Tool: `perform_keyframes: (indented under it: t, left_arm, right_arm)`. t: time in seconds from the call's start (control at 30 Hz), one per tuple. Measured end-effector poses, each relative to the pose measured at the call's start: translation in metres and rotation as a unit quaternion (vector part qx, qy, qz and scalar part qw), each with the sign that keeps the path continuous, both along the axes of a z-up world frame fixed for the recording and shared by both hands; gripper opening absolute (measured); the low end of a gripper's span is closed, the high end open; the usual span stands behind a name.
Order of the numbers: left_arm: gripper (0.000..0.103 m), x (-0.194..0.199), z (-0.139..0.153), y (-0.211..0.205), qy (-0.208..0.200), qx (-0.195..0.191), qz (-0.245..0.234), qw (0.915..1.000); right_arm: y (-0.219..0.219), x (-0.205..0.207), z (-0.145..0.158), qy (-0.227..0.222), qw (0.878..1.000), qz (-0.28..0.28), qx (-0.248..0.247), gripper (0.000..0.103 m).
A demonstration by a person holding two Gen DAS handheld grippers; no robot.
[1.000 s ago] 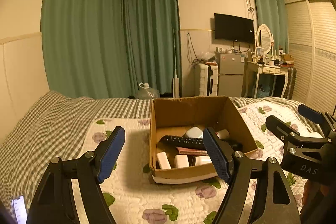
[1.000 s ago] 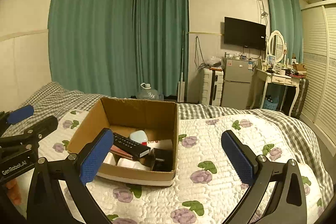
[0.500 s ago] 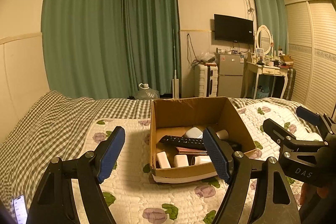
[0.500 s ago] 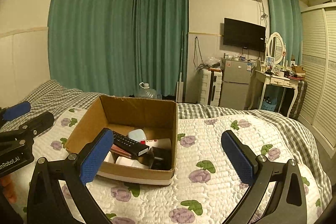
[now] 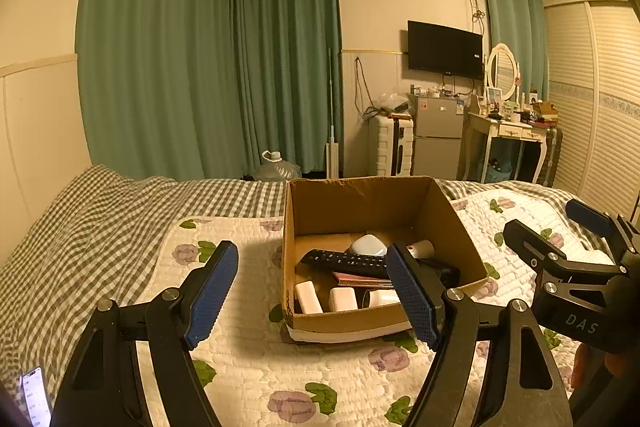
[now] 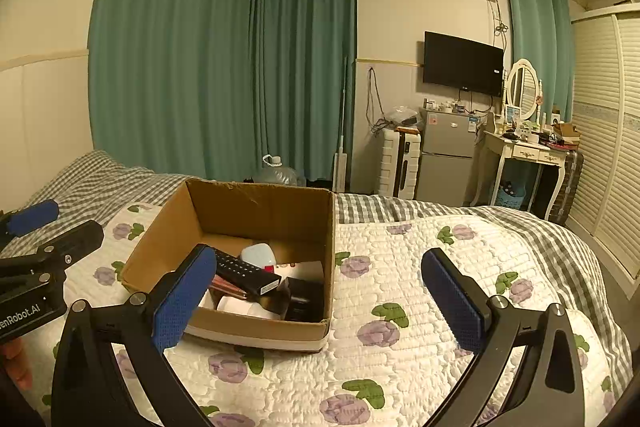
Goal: Organize rigid objects
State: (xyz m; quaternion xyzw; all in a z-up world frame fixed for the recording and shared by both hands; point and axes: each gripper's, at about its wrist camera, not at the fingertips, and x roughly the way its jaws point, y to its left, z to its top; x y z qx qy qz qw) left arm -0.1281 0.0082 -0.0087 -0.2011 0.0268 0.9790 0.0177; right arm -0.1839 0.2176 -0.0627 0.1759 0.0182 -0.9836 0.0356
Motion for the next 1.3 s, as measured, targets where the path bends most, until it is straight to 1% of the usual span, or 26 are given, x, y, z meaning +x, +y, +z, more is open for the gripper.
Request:
perform_keyframes:
  t: [1.3]
  left_arm:
    - [0.079, 0.0008, -0.0038, 0.0024, -0.004, -0.004, -0.002, 1.0]
  right_arm:
    - [0.0003, -0.0008, -0.0029, -0.011, 1.0, 0.0, 0.0, 0.103]
